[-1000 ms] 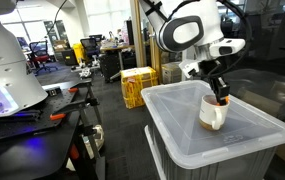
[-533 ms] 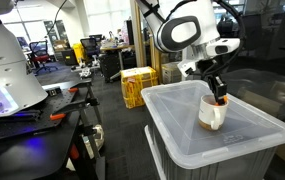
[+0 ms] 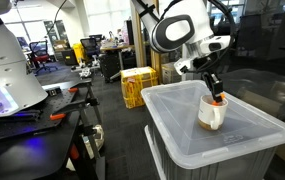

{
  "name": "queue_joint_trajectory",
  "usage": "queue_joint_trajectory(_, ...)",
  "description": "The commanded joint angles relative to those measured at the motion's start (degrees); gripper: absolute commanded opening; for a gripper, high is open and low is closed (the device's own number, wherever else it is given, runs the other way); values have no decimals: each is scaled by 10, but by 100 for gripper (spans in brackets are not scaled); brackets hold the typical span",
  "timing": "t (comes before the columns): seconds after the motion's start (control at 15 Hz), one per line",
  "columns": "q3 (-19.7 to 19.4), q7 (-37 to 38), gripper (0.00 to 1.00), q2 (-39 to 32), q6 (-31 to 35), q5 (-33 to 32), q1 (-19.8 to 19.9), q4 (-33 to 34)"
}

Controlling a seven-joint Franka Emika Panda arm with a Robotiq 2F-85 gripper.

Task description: Remove the marker from the mug and put it on the storage box

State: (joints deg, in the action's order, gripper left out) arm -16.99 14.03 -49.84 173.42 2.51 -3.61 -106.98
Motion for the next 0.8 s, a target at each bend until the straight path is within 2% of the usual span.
queue_joint_trajectory(0.0, -24, 18, 5, 36, 24, 10, -29, -50)
queue_joint_trajectory(0.4, -60, 33, 5, 63, 68, 17, -73, -94)
queue_joint_trajectory(0.73, -92, 26, 5, 80, 119, 51, -114, -125)
